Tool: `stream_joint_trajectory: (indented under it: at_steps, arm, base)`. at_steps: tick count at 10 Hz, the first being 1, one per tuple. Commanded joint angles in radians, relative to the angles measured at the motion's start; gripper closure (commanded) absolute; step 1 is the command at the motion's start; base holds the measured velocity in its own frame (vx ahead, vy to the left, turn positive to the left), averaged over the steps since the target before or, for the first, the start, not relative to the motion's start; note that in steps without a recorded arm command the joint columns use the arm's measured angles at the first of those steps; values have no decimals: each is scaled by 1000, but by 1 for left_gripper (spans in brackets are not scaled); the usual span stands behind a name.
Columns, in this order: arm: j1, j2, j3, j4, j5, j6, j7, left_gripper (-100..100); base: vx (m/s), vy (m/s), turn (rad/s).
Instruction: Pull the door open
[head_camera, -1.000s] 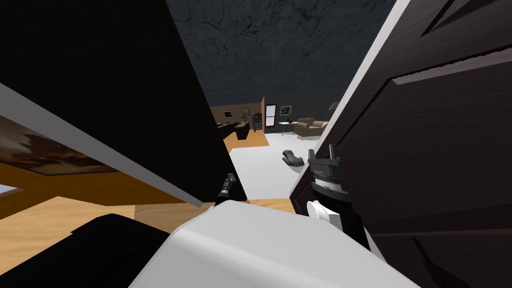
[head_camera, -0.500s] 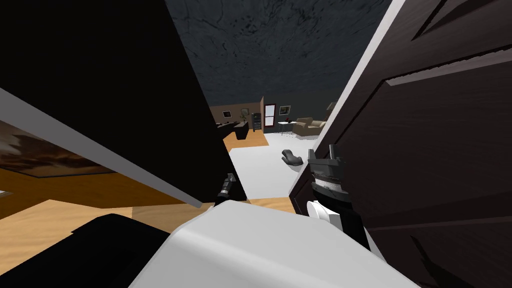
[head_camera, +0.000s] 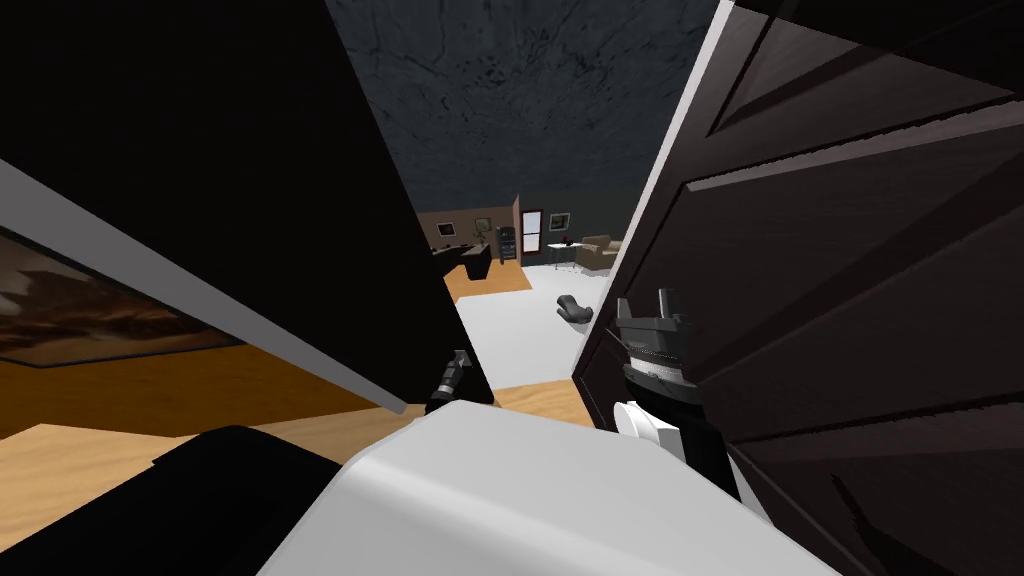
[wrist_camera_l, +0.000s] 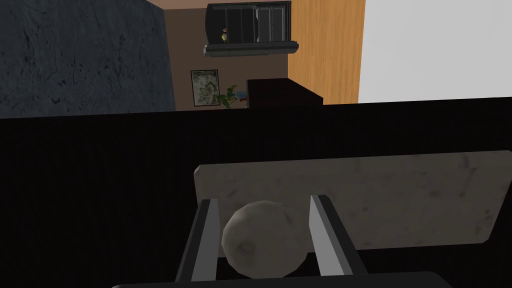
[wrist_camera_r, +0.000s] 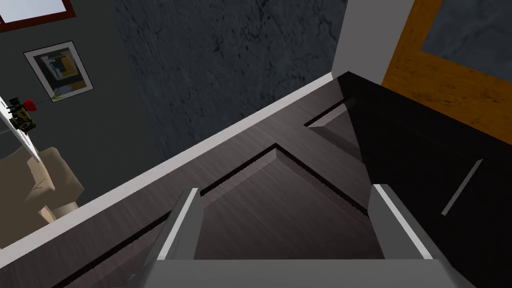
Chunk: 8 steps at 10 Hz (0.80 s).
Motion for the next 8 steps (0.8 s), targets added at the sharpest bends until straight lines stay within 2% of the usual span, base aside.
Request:
stream_joint_trajectory:
  at_steps: [1,3,4,5,8]
  arm:
    - [20,18,-10,-3,-5,-23,21,100]
    - [40,35,-26,-8,-13,-43,43,100]
    - [32,26,-26,0,-13,-38,35,100]
    - [51,37,-37,5,-20,-64,49,100]
    - [84,64,-51,8,-30,-117,74,100]
  base:
    - [-220,58,-117]
    - [-210,25,-106]
    - [-90,15,-24]
    - [-111,18,-106]
    - [-202,61,-158]
